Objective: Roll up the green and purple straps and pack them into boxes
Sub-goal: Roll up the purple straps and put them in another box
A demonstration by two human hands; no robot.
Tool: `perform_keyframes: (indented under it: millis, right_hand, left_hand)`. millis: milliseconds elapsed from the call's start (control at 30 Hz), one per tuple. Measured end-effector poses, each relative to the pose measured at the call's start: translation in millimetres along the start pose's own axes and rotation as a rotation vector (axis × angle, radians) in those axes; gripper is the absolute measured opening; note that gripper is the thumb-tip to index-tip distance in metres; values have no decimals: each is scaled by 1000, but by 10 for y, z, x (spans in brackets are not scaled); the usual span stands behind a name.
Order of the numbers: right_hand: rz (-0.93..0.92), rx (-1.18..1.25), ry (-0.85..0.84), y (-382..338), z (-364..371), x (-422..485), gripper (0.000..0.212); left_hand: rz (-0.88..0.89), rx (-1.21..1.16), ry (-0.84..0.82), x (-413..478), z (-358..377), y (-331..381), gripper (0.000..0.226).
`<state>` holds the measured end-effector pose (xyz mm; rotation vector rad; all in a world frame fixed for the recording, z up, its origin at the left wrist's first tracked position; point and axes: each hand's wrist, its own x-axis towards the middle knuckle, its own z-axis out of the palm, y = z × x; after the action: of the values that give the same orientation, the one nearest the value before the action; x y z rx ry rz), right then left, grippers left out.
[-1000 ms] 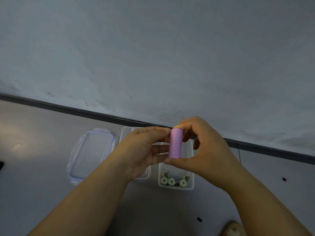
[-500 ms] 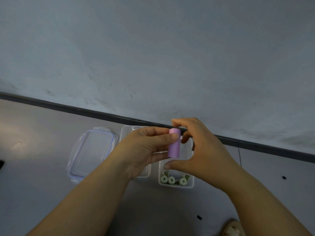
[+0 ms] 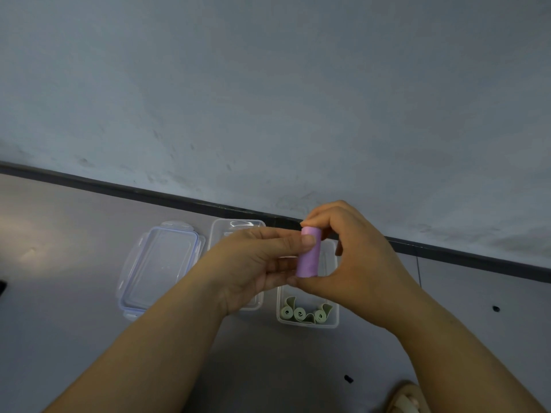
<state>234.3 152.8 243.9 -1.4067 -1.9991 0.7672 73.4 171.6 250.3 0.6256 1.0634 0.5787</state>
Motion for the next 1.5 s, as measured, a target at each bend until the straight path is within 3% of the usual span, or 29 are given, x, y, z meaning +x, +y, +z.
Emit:
perform_keyframes:
  millis: [200,567,833,933,1200,1400,1500]
  right_hand:
    - [94,-37,-88,-51,7,18,58]
    - [85,-8,-42,-82,-44,16,42]
    - [191,-35,-157,-80,-22,14,64]
    - [142,-49,-113,-76,-37,9,55]
    - [126,-89,-48,-65,-47,6,46]
    - [204,-11,-118,-96,-32,33,54]
    - [308,193,-161,-122,-75,43,64]
  left_hand:
    - [29,-1,19,-32,12,24,29]
    - [39,24,14,-21,-2,19,27]
    - [88,93,79,-6,-8,2,26]
    - [94,60,65,-30,3,31,15]
    - [99,121,53,-26,18,14,31]
    - [131,193,88,-35,28,24,16]
    - [194,282,135,-54,0,26,19]
